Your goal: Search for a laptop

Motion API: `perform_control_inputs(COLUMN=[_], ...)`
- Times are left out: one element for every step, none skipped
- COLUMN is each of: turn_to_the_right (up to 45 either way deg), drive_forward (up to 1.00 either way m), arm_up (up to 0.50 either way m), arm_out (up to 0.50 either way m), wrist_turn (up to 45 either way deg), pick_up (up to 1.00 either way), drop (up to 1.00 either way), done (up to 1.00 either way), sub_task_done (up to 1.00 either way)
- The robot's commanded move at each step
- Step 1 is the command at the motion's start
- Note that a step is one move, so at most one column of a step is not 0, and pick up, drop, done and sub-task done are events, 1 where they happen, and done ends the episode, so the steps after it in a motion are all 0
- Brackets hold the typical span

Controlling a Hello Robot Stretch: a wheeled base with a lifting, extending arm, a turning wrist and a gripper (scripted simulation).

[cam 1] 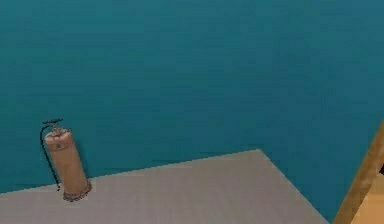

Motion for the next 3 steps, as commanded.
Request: perform_control_inputs(turn_to_the_right=[45.0, 9.0, 0.0], drive_forward=[0.00, 0.00, 0.65], arm_up=[0.00, 0.00, 0.00], arm_out=[0.00, 0.00, 0.00], wrist_turn=[0.0, 0.0, 0.0], pick_up=[0.00, 0.00, 0.00], drop=[0.00, 0.00, 0.00], done=[0.00, 0.00, 0.00], sub_task_done=[0.00, 0.00, 0.00])
